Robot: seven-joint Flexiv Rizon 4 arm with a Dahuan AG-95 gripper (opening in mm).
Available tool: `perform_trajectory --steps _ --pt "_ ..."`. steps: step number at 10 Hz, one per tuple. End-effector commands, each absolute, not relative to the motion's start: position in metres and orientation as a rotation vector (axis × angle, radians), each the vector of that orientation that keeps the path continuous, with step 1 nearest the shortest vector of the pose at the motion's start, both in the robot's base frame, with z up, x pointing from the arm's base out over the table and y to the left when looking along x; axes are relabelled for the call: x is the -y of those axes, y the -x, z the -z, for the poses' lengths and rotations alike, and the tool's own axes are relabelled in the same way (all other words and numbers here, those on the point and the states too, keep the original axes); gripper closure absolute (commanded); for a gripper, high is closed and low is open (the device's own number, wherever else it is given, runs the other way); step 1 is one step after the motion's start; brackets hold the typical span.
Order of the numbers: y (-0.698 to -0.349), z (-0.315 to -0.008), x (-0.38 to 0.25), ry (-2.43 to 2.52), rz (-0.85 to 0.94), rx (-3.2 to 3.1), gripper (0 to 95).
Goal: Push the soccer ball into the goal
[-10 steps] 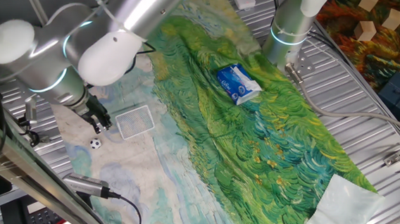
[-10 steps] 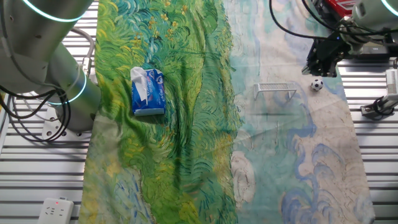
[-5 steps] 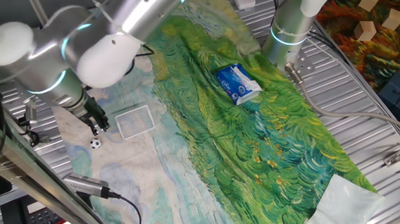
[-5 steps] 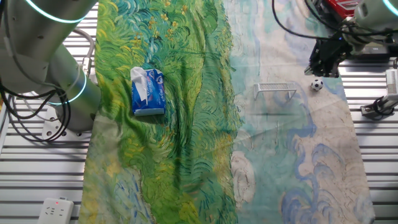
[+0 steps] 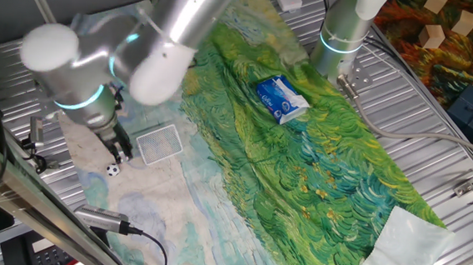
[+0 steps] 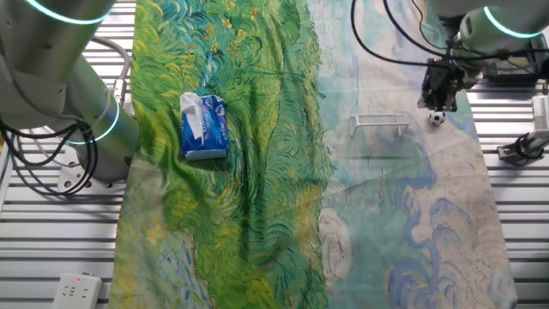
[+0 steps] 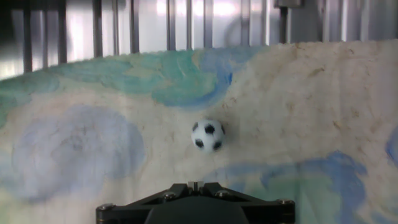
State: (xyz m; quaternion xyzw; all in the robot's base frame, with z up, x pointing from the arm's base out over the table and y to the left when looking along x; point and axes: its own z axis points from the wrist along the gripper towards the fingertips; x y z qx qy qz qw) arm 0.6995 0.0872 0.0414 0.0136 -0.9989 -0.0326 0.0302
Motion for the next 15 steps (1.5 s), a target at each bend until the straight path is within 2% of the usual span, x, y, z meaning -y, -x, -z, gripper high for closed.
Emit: perform_trajectory --steps 1,3,8,10,14,15 --pt "-0.706 -0.033 -0.088 -0.047 0.108 3.114 95.0" --pt "-0.726 -0.032 -0.094 -0.042 0.107 3.123 95.0" --pt "-0.734 -0.027 -0.105 -0.022 0.099 3.133 95.0" --pt "-0.735 -0.017 -0.102 -0.126 -0.014 3.124 95.0" --pt "-0.713 0.006 -0.037 -0.344 -0.08 3.058 95.0" --pt "-0.702 -0.001 -0.02 -0.384 -0.059 3.045 95.0"
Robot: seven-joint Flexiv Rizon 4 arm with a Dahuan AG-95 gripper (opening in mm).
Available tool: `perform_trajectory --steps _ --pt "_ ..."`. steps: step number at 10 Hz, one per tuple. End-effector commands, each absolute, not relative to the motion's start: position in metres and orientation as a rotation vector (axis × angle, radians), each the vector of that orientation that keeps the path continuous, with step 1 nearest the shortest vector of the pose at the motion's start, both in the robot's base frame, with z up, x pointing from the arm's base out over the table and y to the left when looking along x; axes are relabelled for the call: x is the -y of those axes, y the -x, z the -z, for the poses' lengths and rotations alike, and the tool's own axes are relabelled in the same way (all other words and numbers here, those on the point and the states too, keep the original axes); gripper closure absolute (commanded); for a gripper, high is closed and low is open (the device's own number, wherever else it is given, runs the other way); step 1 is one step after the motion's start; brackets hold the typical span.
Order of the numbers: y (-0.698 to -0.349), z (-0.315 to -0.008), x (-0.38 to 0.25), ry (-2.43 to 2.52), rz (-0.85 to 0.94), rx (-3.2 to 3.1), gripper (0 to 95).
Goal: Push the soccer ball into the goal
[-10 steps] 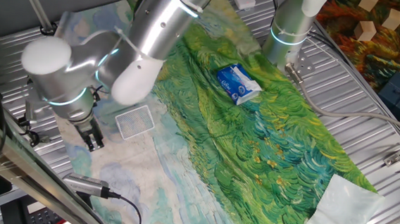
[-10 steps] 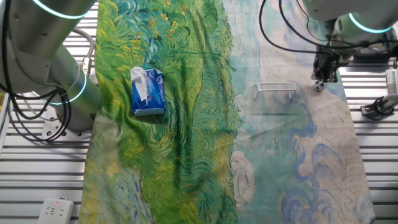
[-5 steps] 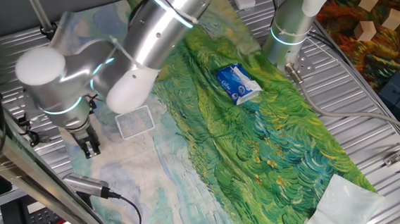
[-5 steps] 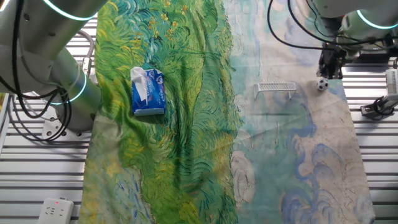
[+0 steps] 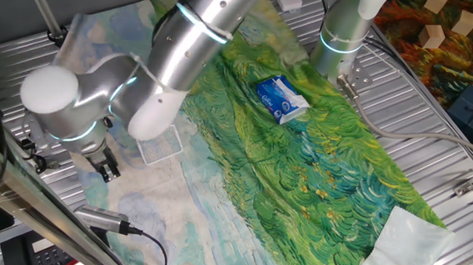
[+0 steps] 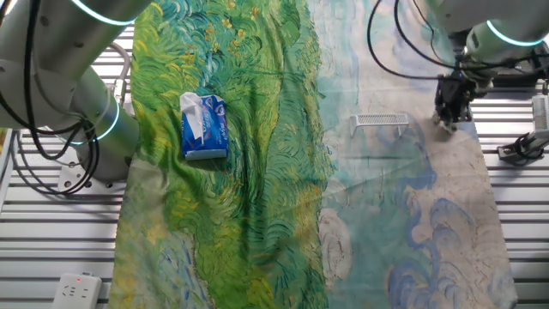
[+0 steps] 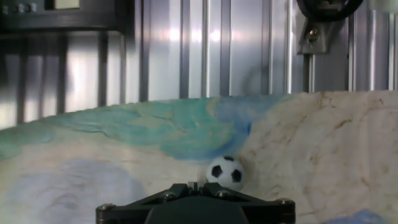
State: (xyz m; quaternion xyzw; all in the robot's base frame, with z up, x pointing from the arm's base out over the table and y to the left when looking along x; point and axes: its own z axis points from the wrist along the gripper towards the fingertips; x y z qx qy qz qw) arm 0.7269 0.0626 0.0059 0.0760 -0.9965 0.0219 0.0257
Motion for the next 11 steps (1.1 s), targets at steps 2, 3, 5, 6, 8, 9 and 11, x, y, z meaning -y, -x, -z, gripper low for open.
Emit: perform_trajectory --steps 2,3,5,6,8,9,11 --pt "-0.694 -0.036 -0.009 -0.36 -0.006 2.989 95.0" --pt "-0.694 -0.038 -0.01 -0.358 0.0 2.984 95.0" --pt "-0.694 -0.04 -0.01 -0.346 0.028 2.988 95.0" --pt "-0.695 -0.042 -0.01 -0.347 0.032 2.988 95.0" --pt "-0.696 -0.042 -0.011 -0.356 0.039 2.984 95.0" --pt "-0.696 -0.043 -0.011 -0.357 0.04 2.984 95.0" --pt "-0.695 -0.045 -0.012 -0.358 0.049 2.981 95.0"
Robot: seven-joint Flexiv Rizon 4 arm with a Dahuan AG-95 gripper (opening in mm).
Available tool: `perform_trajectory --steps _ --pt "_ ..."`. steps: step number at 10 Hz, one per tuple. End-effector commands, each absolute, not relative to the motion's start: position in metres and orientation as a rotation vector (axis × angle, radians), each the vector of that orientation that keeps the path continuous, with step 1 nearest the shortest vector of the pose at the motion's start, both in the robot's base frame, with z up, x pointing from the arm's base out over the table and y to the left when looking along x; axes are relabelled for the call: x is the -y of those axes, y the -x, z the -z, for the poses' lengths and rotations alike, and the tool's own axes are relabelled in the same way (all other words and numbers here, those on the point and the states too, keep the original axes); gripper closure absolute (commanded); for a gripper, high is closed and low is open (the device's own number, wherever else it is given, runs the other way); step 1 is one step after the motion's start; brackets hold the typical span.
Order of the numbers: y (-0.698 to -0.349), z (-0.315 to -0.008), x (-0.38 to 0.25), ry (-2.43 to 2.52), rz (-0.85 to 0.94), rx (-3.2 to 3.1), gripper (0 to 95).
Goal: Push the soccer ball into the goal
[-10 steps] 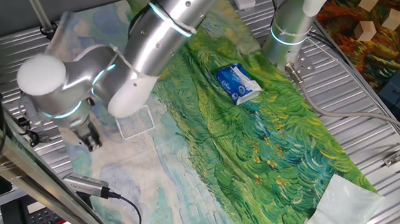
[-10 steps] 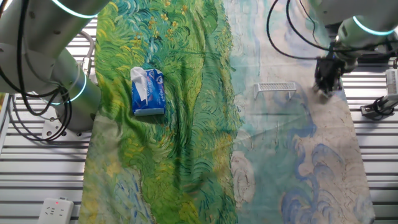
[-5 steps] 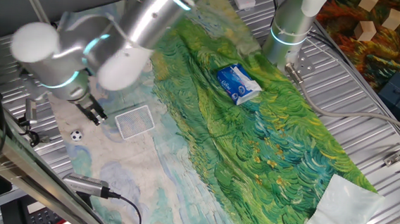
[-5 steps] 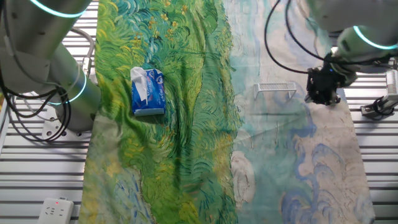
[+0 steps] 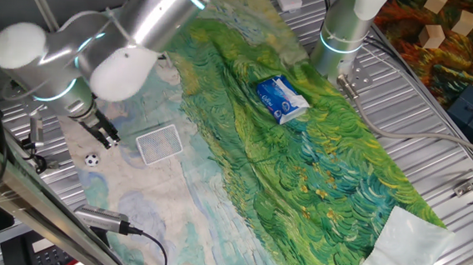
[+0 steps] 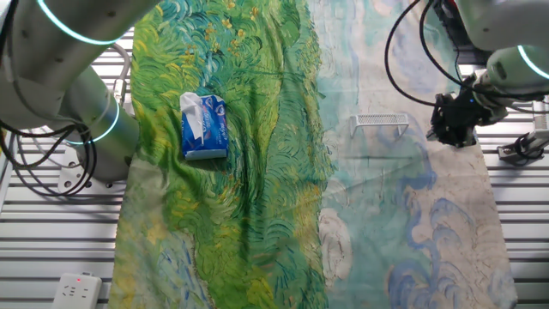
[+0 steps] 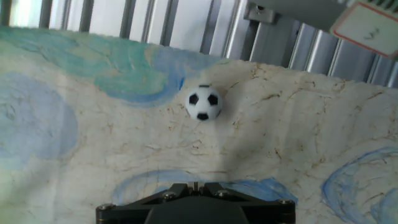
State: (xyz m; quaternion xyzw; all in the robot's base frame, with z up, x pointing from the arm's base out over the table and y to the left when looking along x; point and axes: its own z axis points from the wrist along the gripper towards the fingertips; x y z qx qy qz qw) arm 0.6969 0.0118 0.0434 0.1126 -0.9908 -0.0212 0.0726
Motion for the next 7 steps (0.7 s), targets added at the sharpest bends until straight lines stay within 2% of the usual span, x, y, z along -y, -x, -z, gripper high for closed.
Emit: perform_trajectory --steps 1,3,7 --pt "-0.695 -0.049 -0.013 -0.352 0.063 2.983 95.0" --pt "-0.701 -0.056 -0.027 -0.287 0.073 2.988 95.0" --pt "-0.736 -0.064 -0.049 -0.264 0.046 2.977 95.0"
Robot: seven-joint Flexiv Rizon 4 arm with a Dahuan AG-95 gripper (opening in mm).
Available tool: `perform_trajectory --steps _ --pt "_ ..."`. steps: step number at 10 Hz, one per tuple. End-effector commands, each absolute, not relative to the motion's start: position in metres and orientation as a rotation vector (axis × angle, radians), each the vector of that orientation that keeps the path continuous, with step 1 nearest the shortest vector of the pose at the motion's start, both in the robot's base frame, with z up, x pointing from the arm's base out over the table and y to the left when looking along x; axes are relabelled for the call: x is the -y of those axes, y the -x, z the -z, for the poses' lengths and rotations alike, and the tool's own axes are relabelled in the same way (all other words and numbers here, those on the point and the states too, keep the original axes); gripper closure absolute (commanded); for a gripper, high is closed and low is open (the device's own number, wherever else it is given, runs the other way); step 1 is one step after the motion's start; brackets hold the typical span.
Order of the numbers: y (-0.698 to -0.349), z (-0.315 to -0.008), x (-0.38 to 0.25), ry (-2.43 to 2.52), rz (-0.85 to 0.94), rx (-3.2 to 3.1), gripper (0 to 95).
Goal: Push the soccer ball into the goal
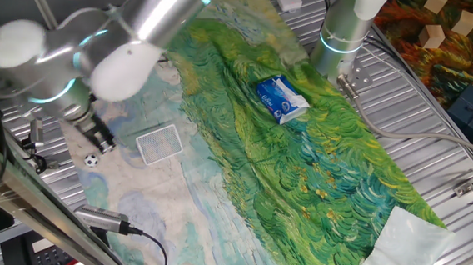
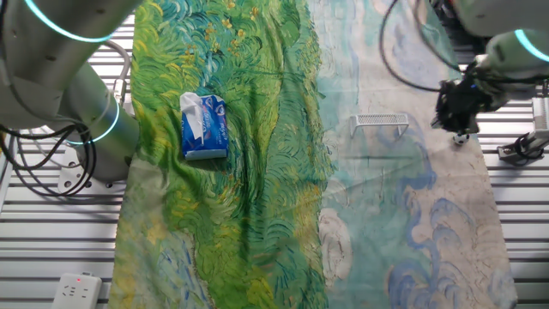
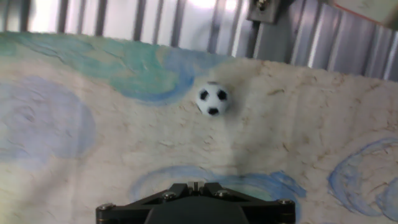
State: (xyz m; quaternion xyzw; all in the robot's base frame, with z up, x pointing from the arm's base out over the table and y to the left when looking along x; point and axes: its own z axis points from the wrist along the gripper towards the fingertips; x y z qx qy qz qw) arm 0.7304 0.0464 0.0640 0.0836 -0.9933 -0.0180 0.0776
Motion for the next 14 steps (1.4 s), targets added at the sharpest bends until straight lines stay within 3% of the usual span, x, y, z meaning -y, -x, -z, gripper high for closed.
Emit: perform_trajectory --steps 1,14 --pt "-0.745 -0.058 -0.051 -0.275 0.035 2.978 95.0" --pt "-0.765 -0.039 -0.06 -0.322 -0.003 3.038 95.0"
